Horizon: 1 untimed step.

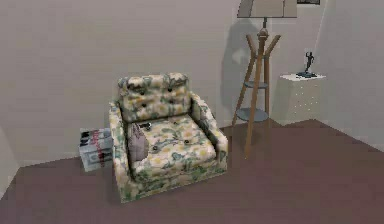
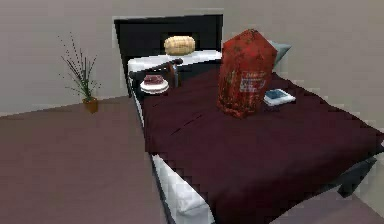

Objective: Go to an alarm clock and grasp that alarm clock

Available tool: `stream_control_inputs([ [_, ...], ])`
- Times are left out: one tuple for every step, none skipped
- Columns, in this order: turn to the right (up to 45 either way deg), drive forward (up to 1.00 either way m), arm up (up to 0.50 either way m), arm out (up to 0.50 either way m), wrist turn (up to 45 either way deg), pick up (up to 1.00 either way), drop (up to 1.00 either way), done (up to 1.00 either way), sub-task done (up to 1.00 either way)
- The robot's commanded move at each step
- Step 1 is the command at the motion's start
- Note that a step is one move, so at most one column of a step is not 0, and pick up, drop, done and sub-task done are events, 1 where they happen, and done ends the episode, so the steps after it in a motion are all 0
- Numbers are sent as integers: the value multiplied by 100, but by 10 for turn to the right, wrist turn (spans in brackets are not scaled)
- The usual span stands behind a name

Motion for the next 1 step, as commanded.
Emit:
stream_control_inputs([
  [180, 0, 0, 0, 0, 0, 0, 0, 0],
])
